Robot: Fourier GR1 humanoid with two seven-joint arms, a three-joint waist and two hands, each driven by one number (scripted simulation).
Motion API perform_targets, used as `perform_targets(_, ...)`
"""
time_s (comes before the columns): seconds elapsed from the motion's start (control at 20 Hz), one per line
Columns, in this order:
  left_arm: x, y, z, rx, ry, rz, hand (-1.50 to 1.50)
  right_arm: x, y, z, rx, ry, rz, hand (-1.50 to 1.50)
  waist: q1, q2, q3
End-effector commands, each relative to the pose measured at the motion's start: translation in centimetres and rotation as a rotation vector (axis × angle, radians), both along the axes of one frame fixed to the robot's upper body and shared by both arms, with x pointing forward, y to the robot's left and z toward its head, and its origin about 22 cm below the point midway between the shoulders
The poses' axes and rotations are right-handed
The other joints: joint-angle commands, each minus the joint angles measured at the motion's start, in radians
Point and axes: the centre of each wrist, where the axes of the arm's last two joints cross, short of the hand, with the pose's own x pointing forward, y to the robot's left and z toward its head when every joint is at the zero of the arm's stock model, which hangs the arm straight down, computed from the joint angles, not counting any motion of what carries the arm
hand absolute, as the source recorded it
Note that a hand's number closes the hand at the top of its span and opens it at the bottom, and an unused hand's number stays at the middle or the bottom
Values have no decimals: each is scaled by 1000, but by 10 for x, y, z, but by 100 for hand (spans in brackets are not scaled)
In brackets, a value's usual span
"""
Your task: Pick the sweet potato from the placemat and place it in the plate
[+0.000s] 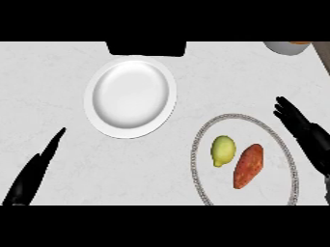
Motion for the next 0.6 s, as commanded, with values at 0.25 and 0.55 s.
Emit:
perform_targets(0.25,-81,13,2,-225,182,298,0,10,-68,80,6,-365,-482,150,-115,-56,26)
perform_targets(0.55,-60,-20,13,-424,84,270,0,-25,-94,41,-185,-344,-931,-150,-144,-35,33)
